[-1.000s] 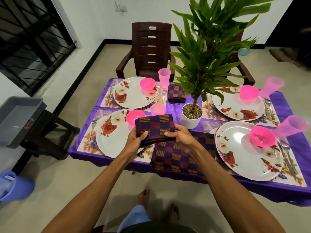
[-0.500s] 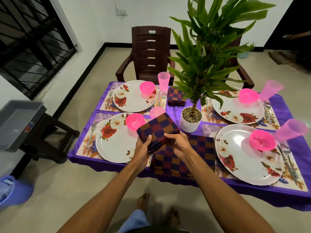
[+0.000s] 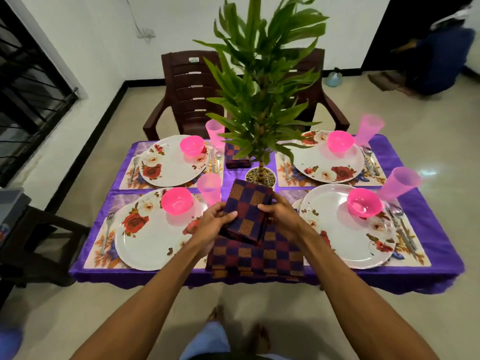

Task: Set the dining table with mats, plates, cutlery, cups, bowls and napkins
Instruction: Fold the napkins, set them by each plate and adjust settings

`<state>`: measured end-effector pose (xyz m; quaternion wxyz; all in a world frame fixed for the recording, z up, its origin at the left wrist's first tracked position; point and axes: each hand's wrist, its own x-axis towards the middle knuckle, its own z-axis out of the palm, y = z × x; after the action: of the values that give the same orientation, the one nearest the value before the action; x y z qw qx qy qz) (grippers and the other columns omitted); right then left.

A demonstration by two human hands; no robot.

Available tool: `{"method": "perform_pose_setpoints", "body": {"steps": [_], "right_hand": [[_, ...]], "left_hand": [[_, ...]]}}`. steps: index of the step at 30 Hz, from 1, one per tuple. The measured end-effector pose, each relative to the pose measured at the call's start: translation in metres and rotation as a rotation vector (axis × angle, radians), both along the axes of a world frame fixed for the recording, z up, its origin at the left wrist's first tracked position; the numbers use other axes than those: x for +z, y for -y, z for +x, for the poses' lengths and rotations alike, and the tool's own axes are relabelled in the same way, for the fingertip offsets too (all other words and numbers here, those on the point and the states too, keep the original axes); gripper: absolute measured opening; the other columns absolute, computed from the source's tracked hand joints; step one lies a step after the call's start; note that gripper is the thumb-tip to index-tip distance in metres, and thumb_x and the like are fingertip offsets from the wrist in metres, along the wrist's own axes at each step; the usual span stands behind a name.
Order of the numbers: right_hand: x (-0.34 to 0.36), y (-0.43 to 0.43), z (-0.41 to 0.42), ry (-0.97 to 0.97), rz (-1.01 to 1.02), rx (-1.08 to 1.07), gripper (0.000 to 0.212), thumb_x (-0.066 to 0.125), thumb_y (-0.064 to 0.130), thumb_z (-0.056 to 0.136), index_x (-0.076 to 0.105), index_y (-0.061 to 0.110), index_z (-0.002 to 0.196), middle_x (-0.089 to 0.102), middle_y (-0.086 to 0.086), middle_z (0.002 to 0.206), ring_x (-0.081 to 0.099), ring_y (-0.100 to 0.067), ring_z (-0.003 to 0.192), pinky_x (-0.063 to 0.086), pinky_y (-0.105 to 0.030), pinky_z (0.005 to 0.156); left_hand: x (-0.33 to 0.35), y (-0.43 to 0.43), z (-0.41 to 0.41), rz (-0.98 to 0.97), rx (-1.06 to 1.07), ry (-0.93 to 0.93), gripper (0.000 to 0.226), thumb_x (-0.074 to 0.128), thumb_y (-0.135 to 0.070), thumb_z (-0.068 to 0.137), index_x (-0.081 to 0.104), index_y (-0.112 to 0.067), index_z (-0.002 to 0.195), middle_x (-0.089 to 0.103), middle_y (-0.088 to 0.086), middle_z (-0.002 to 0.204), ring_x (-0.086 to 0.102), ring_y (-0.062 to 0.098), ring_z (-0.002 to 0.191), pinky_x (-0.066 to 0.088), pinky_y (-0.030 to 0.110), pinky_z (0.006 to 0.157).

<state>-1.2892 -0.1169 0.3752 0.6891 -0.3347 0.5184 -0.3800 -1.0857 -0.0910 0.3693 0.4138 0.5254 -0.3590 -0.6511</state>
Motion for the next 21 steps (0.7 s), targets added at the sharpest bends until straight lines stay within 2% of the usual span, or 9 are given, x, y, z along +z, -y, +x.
{"method": "perform_pose_setpoints", "body": {"steps": [2,4,7,12,14,16,18,21], "right_hand": [[-0.006,-0.002,-0.019,0.014,0.025,-0.011,0.059,0.081,0.014,0.077,0.057,0.017,0.131,0.069,-0.011,0.126,0.068,-0.034,0.111,0.05,-0.063,0.097],[-0.003,-0.007,-0.038,0.001,0.037,0.003,0.063,0.082,0.009,0.075,0.054,0.015,0.132,0.068,-0.011,0.126,0.066,-0.036,0.113,0.049,-0.064,0.097],[0.003,-0.01,-0.066,-0.09,0.032,-0.036,0.051,0.067,-0.006,0.085,0.052,0.015,0.13,0.069,-0.012,0.123,0.065,-0.036,0.113,0.051,-0.06,0.098],[0.006,0.0,-0.104,-0.198,-0.005,-0.109,0.043,0.053,-0.002,0.096,0.052,0.023,0.131,0.069,-0.008,0.121,0.065,-0.031,0.112,0.057,-0.046,0.084],[0.01,0.006,-0.113,-0.208,-0.021,-0.129,0.043,0.048,0.0,0.1,0.049,0.027,0.134,0.069,-0.004,0.12,0.065,-0.026,0.111,0.057,-0.041,0.079],[0.013,0.01,-0.122,-0.209,-0.033,-0.14,0.048,0.043,-0.002,0.102,0.045,0.03,0.137,0.066,0.0,0.124,0.064,-0.019,0.111,0.056,-0.033,0.077],[0.015,0.017,-0.134,-0.207,-0.046,-0.167,0.051,0.041,-0.005,0.101,0.044,0.027,0.141,0.064,-0.002,0.13,0.062,-0.021,0.117,0.057,-0.032,0.082],[0.018,0.028,-0.159,-0.194,-0.095,-0.205,0.05,0.041,-0.007,0.1,0.047,0.023,0.14,0.065,-0.008,0.13,0.062,-0.026,0.121,0.055,-0.042,0.097]], "left_hand": [[-0.004,0.004,-0.022,-0.029,0.011,0.005,0.027,0.067,0.0,0.09,0.062,-0.009,0.115,0.075,0.011,0.103,0.072,0.026,0.092,0.059,0.032,0.072],[-0.01,0.008,-0.043,-0.035,0.001,0.02,0.028,0.067,0.0,0.089,0.061,-0.012,0.114,0.075,0.01,0.102,0.072,0.027,0.09,0.059,0.033,0.072],[-0.019,0.019,-0.07,-0.031,-0.062,0.035,0.034,0.068,-0.002,0.09,0.056,-0.015,0.119,0.071,0.016,0.113,0.071,0.027,0.097,0.06,0.035,0.077],[-0.023,0.049,-0.111,-0.044,-0.203,0.033,0.053,0.068,-0.009,0.092,0.043,-0.021,0.138,0.069,0.005,0.12,0.07,0.02,0.106,0.059,0.036,0.088],[-0.022,0.062,-0.131,-0.088,-0.272,0.021,0.054,0.063,-0.009,0.095,0.039,-0.025,0.141,0.067,-0.002,0.123,0.067,0.015,0.11,0.057,0.036,0.091],[-0.019,0.071,-0.147,-0.116,-0.341,0.046,0.053,0.061,-0.013,0.097,0.037,-0.026,0.143,0.064,-0.001,0.13,0.064,0.016,0.116,0.056,0.041,0.096],[-0.016,0.079,-0.163,-0.128,-0.359,0.063,0.048,0.06,-0.014,0.099,0.037,-0.025,0.14,0.062,0.004,0.133,0.064,0.019,0.117,0.055,0.046,0.096],[-0.013,0.092,-0.188,-0.136,-0.358,0.044,0.048,0.06,-0.012,0.098,0.038,-0.021,0.139,0.062,0.009,0.133,0.064,0.022,0.117,0.055,0.045,0.096]]}}
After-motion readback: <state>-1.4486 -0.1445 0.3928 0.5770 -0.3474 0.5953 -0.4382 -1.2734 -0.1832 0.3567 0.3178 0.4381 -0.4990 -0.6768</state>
